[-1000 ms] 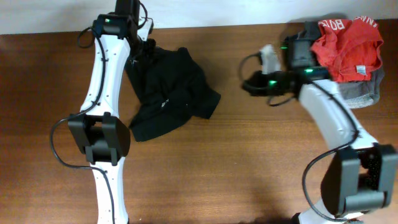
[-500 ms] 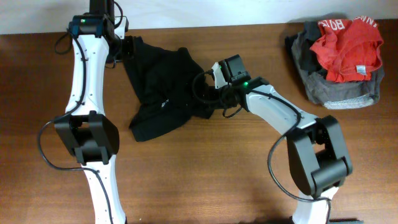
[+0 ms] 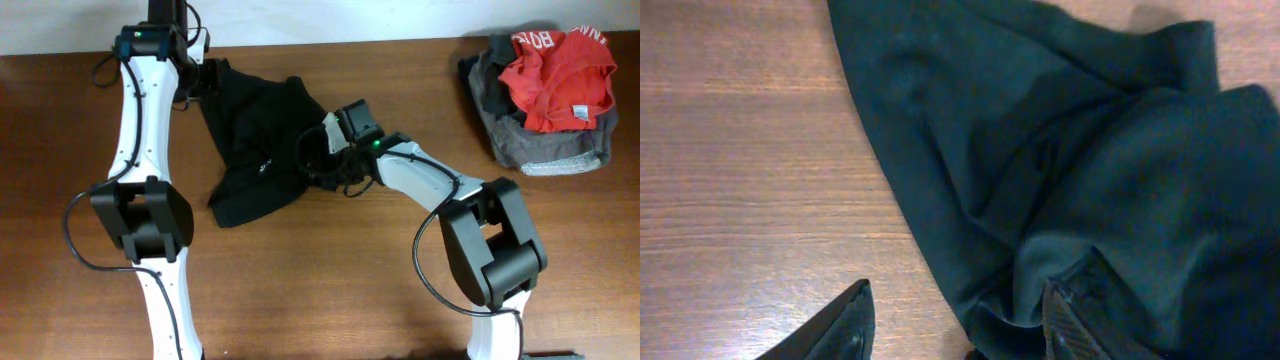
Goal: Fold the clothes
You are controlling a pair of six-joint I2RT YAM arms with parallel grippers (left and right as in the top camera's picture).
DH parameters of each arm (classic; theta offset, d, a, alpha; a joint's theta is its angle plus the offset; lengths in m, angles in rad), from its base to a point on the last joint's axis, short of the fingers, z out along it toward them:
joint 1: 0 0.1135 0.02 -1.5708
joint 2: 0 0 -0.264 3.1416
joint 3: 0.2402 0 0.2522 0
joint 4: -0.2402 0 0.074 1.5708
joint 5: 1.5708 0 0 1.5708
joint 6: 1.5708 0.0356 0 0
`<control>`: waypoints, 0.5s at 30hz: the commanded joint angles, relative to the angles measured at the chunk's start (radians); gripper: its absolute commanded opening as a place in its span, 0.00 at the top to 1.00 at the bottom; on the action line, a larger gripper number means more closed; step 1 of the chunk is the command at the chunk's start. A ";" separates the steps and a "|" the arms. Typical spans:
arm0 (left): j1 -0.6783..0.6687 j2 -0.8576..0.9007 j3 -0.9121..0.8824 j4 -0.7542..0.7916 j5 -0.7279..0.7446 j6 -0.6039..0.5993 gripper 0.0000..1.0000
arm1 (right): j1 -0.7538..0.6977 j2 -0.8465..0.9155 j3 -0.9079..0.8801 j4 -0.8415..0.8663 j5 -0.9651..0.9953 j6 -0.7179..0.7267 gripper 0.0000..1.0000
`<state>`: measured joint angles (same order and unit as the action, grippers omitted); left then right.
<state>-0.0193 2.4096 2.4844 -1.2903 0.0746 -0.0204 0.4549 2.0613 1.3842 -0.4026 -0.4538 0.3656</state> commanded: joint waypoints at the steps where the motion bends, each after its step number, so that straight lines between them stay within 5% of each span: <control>1: 0.001 0.029 0.010 -0.005 0.011 -0.010 0.46 | 0.023 0.023 0.008 -0.018 0.059 0.041 0.53; 4: 0.001 0.029 0.010 -0.005 0.011 -0.009 0.46 | 0.021 0.023 0.008 -0.050 0.081 0.064 0.96; 9: 0.001 0.029 0.010 -0.006 0.011 -0.009 0.46 | -0.037 0.019 0.048 -0.172 0.081 0.072 0.96; 15: 0.001 0.029 0.010 -0.005 0.011 -0.009 0.46 | -0.183 0.014 0.210 -0.451 0.110 -0.115 0.96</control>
<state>-0.0193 2.4294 2.4844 -1.2942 0.0746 -0.0204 0.3630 2.0773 1.4914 -0.7704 -0.3923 0.3748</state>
